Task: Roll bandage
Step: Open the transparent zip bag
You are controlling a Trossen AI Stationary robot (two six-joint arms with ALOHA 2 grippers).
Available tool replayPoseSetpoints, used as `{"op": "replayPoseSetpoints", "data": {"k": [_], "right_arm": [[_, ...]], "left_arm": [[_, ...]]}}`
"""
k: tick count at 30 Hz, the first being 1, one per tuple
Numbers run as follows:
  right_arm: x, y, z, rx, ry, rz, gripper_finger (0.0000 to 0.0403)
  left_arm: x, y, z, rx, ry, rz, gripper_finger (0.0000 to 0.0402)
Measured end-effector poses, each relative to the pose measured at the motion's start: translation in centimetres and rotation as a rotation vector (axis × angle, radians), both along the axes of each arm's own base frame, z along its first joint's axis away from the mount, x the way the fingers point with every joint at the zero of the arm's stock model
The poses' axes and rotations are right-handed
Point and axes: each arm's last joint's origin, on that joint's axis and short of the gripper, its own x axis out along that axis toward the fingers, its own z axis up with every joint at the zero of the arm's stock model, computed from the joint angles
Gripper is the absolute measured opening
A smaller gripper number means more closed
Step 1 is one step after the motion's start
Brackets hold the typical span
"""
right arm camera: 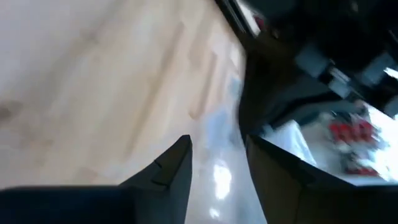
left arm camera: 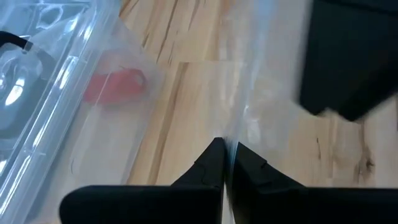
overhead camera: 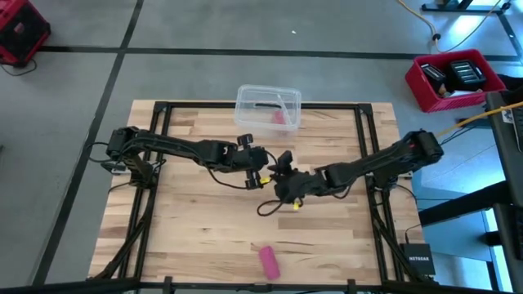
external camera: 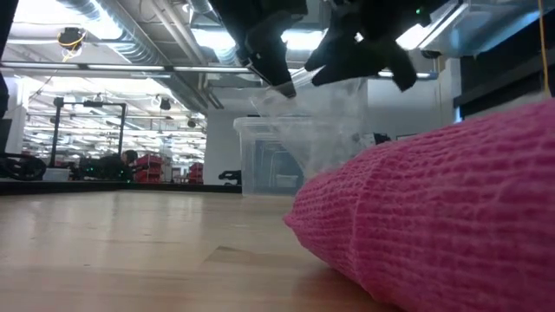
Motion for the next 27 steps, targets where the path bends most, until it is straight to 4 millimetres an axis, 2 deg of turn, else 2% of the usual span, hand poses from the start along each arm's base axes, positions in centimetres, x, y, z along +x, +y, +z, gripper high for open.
{"op": "replayPoseSetpoints", "data": {"k": [7, 13, 16, 22, 24, 27], "right_arm": [[0.4, -0.2, -1.1, -0.117, 0.069, -0.059, 0.0135], [0.4, -0.8, -1.0, -0.172, 0.063, -0.133, 0.0124], [0.5, -0.8, -1.0, -0.175, 0.076, -0.109, 0.0124], [0.5, -0.8, -1.5, -0.074, 0.129, 0.013, 0.0119], [0.4, -0.7, -1.6, -0.046, 0.135, 0.022, 0.0101], [0.3, -0.7, -1.7, 0.005, 0.13, -0.011, 0.0043]], "left_arm": [[0.0, -0.7, 0.0, 0.007, -0.001, -0.03, 0.0003], [0.0, -1.4, 0.0, 0.015, 0.004, -0.062, 0.0003], [0.0, -1.8, 0.0, 0.019, 0.014, -0.098, 0.0003], [0.1, -1.9, 0.1, 0.013, -0.006, -0.094, 0.0003], [0.1, -1.5, 0.2, 0.029, -0.008, -0.06, 0.0003], [0.1, -0.9, 0.2, 0.051, -0.013, -0.018, 0.0003]]}}
